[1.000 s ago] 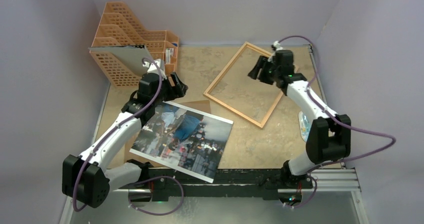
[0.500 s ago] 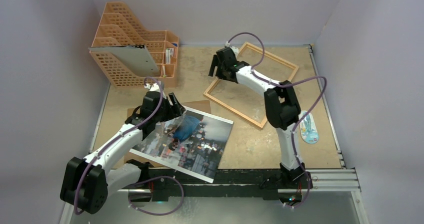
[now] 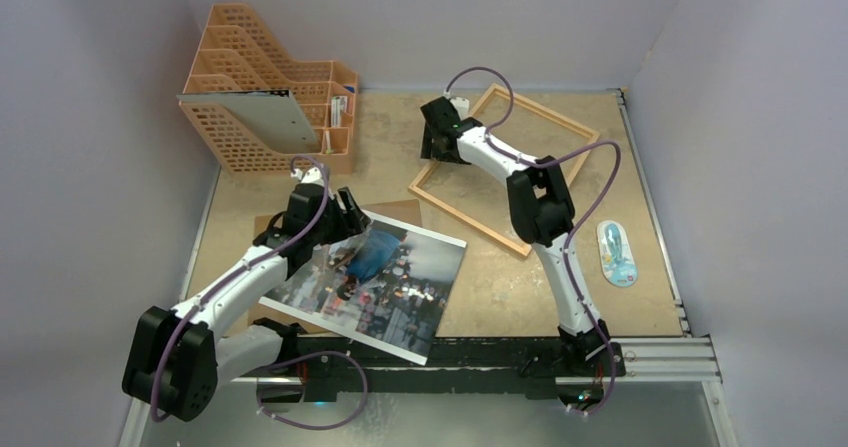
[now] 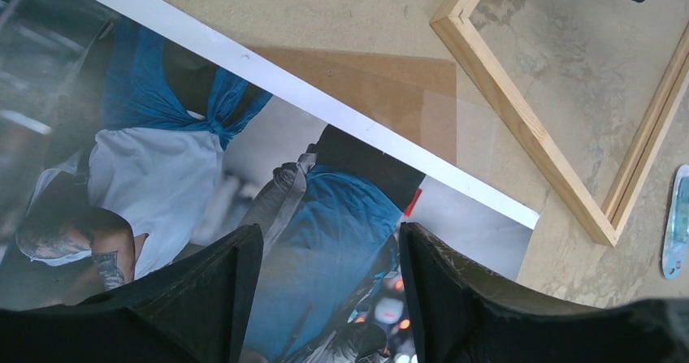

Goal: Put the photo into the frame
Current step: Adjust the photo frame at the center of the board.

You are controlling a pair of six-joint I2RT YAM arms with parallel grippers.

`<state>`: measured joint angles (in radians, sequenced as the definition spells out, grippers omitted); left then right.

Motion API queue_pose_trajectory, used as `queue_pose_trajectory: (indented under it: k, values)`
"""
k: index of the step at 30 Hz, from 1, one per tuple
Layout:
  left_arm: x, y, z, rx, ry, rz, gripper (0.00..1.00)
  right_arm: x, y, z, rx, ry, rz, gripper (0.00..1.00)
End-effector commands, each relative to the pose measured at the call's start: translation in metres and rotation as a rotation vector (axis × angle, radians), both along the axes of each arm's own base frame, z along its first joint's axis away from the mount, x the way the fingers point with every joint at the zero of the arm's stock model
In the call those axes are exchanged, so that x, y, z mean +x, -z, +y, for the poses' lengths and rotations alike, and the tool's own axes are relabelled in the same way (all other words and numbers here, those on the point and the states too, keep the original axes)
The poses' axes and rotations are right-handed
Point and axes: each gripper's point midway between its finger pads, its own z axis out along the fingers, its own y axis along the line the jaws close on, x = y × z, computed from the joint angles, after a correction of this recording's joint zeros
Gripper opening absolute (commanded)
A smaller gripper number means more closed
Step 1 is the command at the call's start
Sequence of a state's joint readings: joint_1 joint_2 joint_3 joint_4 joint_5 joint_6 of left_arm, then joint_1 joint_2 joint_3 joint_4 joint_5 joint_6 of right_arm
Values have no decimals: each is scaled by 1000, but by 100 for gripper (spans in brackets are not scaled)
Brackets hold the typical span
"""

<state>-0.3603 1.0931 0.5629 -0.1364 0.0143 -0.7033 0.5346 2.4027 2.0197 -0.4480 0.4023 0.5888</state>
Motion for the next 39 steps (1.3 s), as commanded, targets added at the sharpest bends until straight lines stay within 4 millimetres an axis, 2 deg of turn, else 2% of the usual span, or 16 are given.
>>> queue_pose_trajectory:
  k: [1, 4, 10, 13, 21, 25, 30, 36, 39]
  values:
    - [6, -2, 3, 7, -10, -29, 64, -10, 3, -14, -72, -12, 33, 76]
    - [7, -1, 2, 4, -12, -26, 64, -21, 2, -13, -62, -57, 57, 64]
    - [3, 8, 3, 5, -18, 2, 64, -47, -6, -18, -34, -124, 70, 50]
    - [0, 14, 4, -4, -32, 19, 63, -58, -9, -12, 7, -192, 67, 45]
    - [2, 13, 10, 8, -69, 14, 63, -81, -6, -3, 50, -305, 69, 37]
    - [3, 15, 14, 28, -87, 15, 63, -97, -8, 11, 128, -352, 102, 34]
    - [7, 27, 20, 57, -119, 43, 63, -119, -12, 26, 180, -414, 112, 29]
    - [5, 39, 14, 27, -109, 74, 63, -137, -4, 20, 121, -492, 115, 28]
    - [4, 40, 15, 37, -107, 78, 63, -141, -6, 13, 81, -523, 94, 29]
